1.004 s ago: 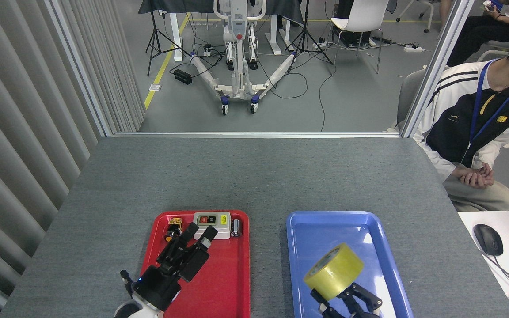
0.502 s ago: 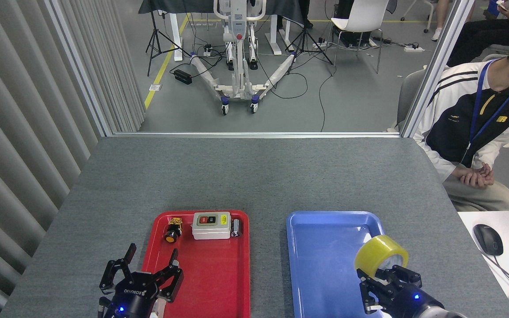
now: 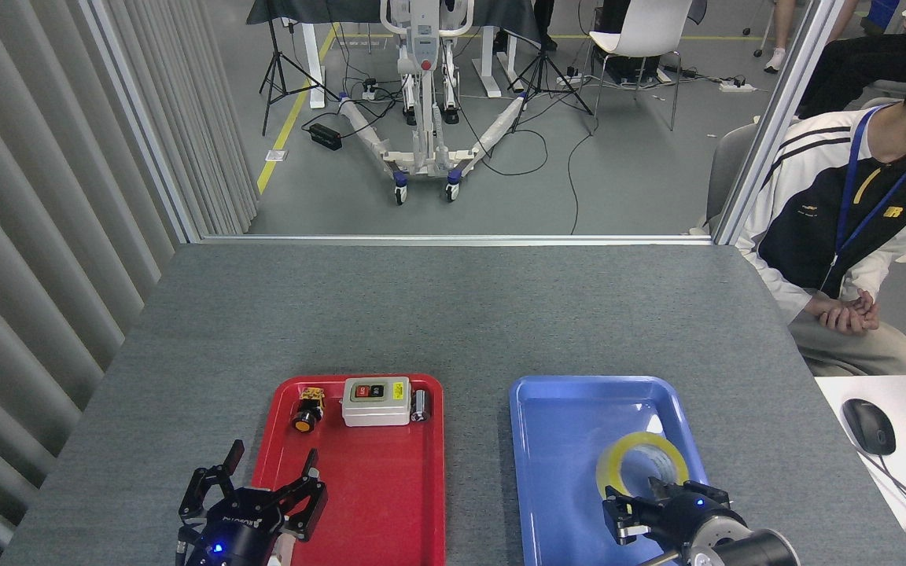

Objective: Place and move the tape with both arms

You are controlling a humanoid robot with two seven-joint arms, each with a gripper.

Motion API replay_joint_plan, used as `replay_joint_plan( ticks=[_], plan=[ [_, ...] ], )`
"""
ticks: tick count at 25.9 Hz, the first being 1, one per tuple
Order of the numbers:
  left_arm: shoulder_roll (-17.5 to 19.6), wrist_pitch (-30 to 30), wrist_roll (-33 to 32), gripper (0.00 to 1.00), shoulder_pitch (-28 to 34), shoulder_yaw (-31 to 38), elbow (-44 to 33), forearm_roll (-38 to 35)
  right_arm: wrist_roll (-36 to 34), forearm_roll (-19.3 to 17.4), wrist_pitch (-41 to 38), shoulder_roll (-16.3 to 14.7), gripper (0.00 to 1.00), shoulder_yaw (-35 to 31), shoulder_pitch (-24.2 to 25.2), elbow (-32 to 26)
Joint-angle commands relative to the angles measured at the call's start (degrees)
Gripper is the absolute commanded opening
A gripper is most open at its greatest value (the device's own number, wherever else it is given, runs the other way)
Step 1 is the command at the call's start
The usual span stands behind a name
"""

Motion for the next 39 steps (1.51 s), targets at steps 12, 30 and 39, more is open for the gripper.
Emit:
replay_joint_plan(
  ticks=[12,30,39],
  plan=[
    [-0.7,0.6,0.1,1.00,0.0,0.1,-0.2,0.1,-52.4,3.9,3.2,0.3,1.00,-5.2,6.4,0.7],
    [-0.9,0.0,0.2,1.00,0.0,0.6,0.0,0.2,-52.4,6.1,6.6,2.4,1.00,-4.8,8.3,2.3],
    [-1.1,-0.3,0.2,1.00,0.0,1.1,0.0,1.3,-52.1,6.0,7.6,2.5,1.00,-4.6,9.6,2.3]
  ],
)
